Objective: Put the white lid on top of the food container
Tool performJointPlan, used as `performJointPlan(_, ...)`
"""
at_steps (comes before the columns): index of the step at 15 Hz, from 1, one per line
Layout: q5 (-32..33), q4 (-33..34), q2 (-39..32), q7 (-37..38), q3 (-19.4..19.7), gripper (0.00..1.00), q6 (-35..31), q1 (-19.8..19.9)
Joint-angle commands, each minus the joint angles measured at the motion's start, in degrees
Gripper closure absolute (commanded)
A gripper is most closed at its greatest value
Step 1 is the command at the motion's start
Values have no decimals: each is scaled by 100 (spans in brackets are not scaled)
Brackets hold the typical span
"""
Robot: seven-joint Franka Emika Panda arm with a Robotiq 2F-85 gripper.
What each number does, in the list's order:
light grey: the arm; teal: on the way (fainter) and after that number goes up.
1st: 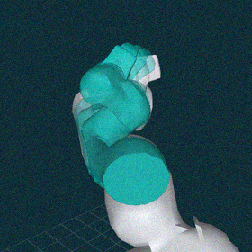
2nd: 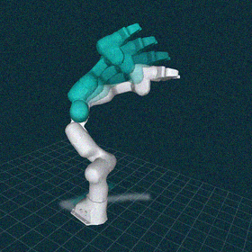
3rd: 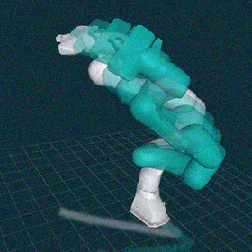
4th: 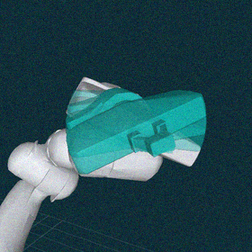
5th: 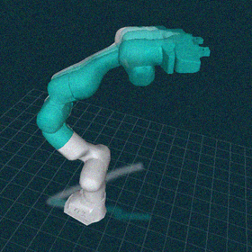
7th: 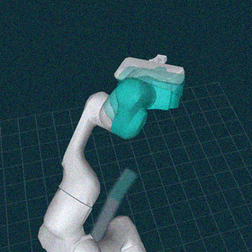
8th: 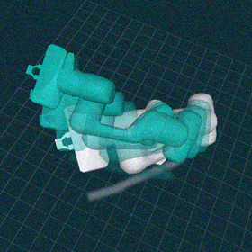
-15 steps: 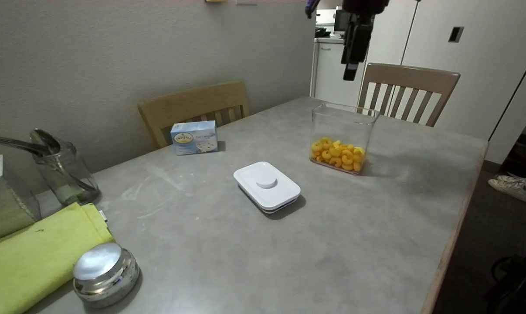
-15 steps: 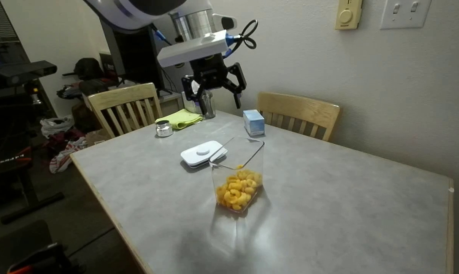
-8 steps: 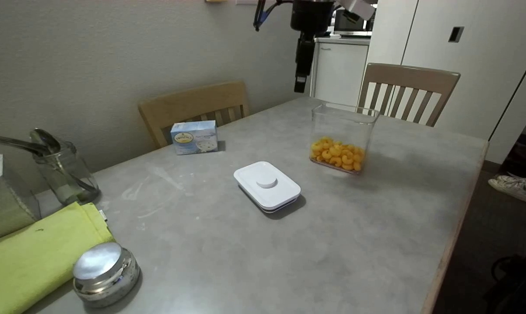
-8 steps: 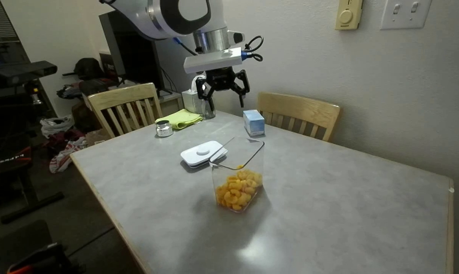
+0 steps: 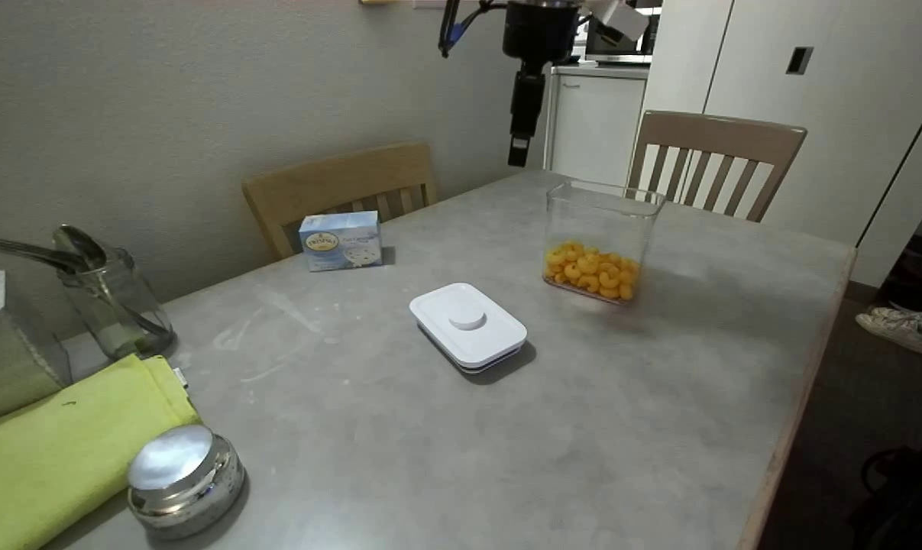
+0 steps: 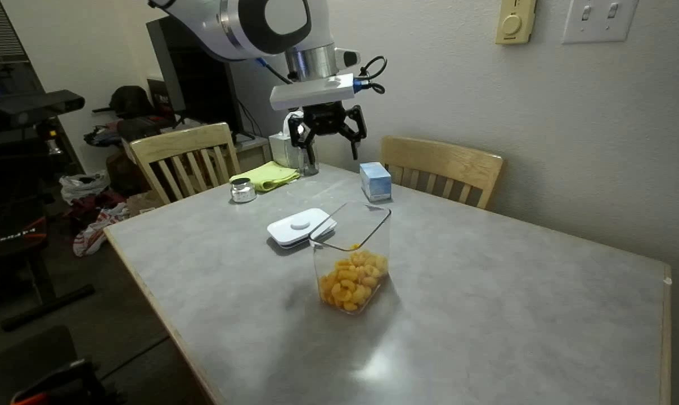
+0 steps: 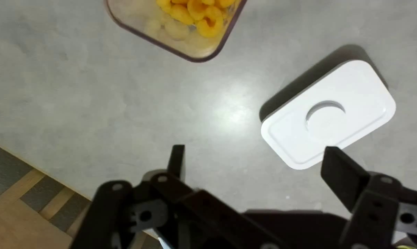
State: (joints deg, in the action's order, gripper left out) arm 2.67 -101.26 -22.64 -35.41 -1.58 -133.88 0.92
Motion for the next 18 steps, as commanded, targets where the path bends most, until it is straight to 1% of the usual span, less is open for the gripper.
performJointPlan(1,-177,256,-407,457,-249,0,-140,18)
performJointPlan(3,-220,467,-674,890,-355,0,-74,-46)
performJointPlan(7,-303,1015,-1279,1884,-425,0,34,-218)
performJointPlan(9,-422,1338,-1568,2289,-467,0,193,-285)
performJointPlan(14,-718,2177,-2220,3445,-422,0,695,-521)
performJointPlan(16,-887,2403,-2397,3869,-437,0,854,-579)
performJointPlan(17,-956,2478,-2451,4044,-438,0,899,-611)
performJointPlan(18,-1030,2469,-2432,3919,-510,0,801,-565)
